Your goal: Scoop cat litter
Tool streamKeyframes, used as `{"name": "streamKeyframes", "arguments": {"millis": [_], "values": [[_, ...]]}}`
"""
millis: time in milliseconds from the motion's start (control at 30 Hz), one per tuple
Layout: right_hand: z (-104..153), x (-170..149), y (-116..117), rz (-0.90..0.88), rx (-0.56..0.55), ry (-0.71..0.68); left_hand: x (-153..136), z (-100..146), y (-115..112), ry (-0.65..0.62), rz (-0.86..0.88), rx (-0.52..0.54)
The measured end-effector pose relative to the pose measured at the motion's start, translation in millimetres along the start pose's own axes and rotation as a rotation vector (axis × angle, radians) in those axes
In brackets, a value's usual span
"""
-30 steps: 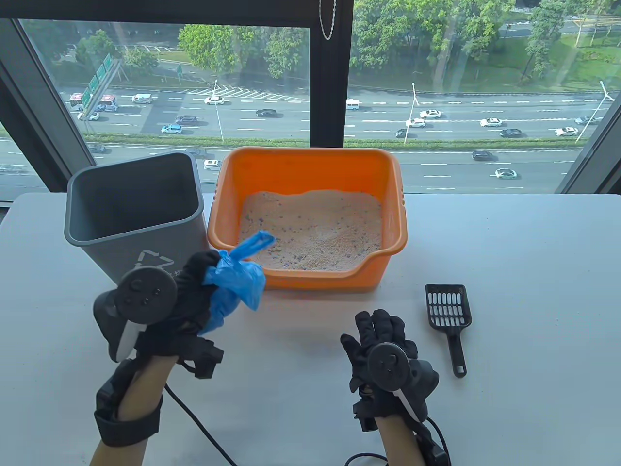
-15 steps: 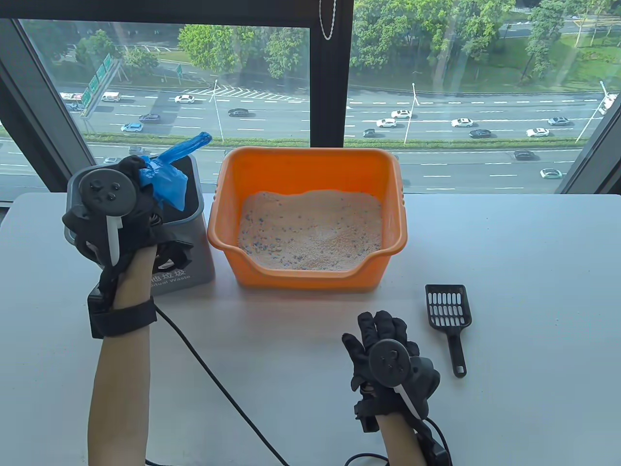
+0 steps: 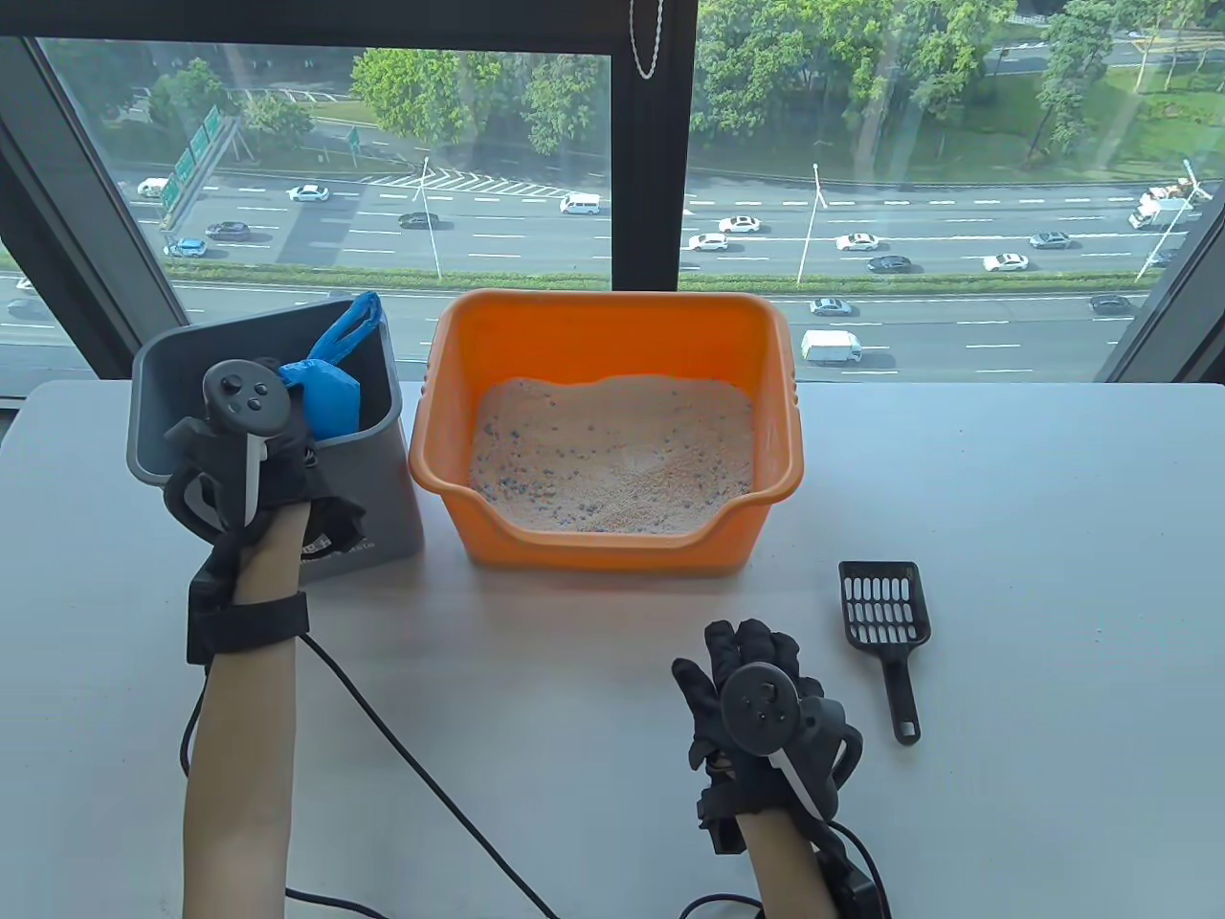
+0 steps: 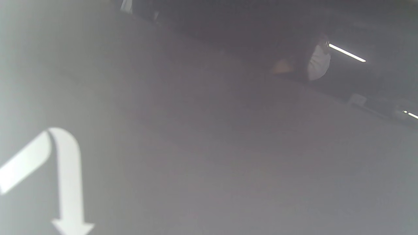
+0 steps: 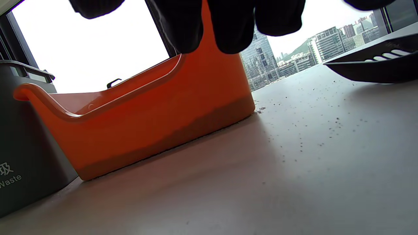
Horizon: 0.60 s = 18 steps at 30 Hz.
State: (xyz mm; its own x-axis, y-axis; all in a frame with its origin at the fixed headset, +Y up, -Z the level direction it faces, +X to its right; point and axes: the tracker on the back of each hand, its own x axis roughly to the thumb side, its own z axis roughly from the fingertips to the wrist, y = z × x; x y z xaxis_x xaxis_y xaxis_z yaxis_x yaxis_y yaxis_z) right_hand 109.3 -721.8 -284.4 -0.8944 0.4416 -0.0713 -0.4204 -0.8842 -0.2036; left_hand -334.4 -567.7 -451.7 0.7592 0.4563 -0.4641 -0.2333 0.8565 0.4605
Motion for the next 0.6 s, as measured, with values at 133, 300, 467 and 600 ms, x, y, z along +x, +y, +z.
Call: {"name": "streamKeyframes", "arguments": {"millis": [133, 300, 467, 600], "values": [[0, 0, 0, 0.0, -0.003, 0.002, -4, 1, 0, -0.017, 0.051, 0.007], [0, 0, 0, 0.003, -0.009, -0.004, -5, 4, 1, -0.039, 0.04, 0.015], [2, 4, -1, 0.021, -0.017, -0.025, -3, 15, 4, -0.147, 0.046, -0.018], [4, 10, 1, 0.065, -0.01, -0.06, 0, 39, 14, -0.251, 0.02, -0.011]]}}
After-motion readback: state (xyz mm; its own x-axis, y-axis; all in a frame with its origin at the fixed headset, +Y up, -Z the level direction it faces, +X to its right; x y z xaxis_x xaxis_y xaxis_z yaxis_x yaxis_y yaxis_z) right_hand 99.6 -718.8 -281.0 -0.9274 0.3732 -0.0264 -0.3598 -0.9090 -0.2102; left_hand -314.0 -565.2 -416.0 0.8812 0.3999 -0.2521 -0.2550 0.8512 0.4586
